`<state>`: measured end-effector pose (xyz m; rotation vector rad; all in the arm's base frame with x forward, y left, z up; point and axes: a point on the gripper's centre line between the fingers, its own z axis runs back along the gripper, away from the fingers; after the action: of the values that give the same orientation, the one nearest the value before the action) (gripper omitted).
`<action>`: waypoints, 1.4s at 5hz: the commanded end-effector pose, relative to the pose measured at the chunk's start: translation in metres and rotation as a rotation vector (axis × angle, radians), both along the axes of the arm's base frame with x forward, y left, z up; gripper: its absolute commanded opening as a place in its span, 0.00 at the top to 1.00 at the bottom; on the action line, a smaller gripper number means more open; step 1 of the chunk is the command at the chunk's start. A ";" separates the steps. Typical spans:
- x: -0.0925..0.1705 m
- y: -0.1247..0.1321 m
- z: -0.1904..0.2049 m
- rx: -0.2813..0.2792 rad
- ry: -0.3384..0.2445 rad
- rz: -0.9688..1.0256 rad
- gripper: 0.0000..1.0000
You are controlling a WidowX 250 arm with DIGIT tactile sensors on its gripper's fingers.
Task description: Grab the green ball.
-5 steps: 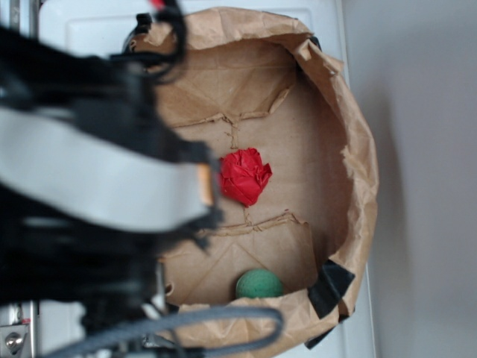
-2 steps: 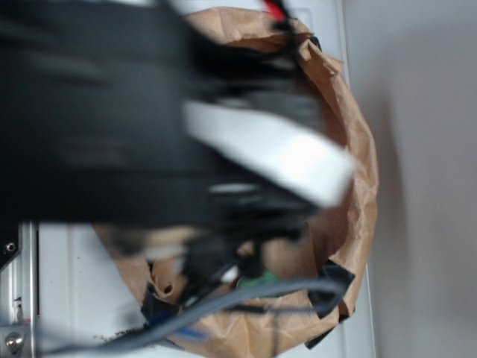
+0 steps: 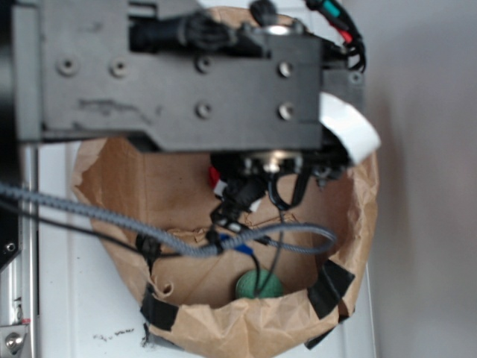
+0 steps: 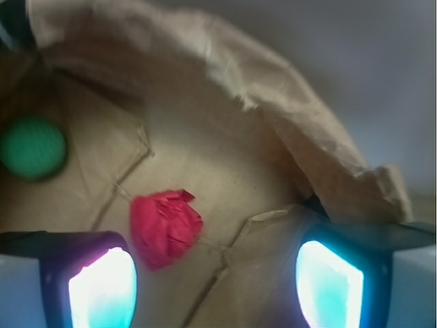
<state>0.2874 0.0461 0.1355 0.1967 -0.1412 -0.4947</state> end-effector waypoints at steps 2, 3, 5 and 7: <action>0.010 -0.040 -0.030 -0.132 -0.028 -0.503 0.00; 0.008 -0.063 -0.045 -0.123 -0.036 -0.577 0.00; -0.004 -0.090 -0.050 -0.190 -0.035 -0.697 0.00; -0.008 -0.099 -0.064 -0.296 -0.005 -0.799 0.00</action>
<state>0.2760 -0.0507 0.0614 -0.1941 -0.2675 -1.2326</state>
